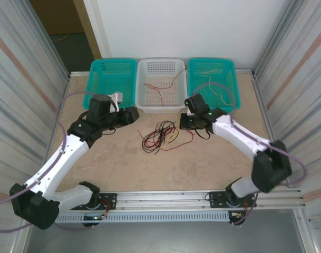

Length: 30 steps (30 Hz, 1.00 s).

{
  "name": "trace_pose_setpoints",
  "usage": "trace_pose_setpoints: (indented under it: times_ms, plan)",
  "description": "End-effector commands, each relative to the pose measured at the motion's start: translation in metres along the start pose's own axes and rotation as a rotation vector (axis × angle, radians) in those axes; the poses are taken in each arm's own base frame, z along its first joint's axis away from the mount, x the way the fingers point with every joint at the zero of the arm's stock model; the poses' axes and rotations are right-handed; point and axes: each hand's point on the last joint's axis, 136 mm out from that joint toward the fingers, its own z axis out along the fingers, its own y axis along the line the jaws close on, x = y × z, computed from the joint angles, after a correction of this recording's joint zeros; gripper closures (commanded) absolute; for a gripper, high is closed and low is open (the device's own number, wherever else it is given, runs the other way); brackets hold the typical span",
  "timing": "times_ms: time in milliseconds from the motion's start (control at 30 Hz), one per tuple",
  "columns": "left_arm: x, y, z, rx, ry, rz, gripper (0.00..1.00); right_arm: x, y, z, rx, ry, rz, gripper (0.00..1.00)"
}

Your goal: Untangle the cables

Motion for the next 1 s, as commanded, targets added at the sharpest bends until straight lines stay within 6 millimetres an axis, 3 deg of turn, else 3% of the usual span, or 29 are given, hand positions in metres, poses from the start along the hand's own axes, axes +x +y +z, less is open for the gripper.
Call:
trace_pose_setpoints:
  times_ms: [0,167,300,433,633,833,967]
  plan:
    - [-0.007,-0.037,0.003,0.108,-0.001,0.084,0.39,0.005,-0.003,-0.038,0.017,-0.034,-0.127,1.00]
    - [-0.008,-0.064,0.020,0.155,0.030,0.118,0.36,-0.013,0.030,-0.090,-0.090,-0.165,-0.247,1.00]
    - [-0.015,-0.080,0.027,0.213,0.024,0.096,0.33,-0.021,0.050,-0.106,-0.138,-0.186,-0.297,1.00]
    - [-0.020,-0.087,0.030,0.237,0.015,0.084,0.32,-0.019,0.068,-0.108,-0.168,-0.185,-0.349,1.00]
    - [-0.022,-0.081,0.028,0.207,-0.005,0.095,0.31,-0.011,0.079,-0.103,-0.176,-0.162,-0.389,1.00]
    - [-0.020,-0.077,0.030,0.217,-0.008,0.060,0.37,-0.008,0.081,-0.097,-0.170,-0.144,-0.392,1.00]
    - [-0.027,-0.073,0.028,0.268,-0.022,-0.031,0.35,-0.009,0.079,-0.091,-0.151,-0.141,-0.379,1.00]
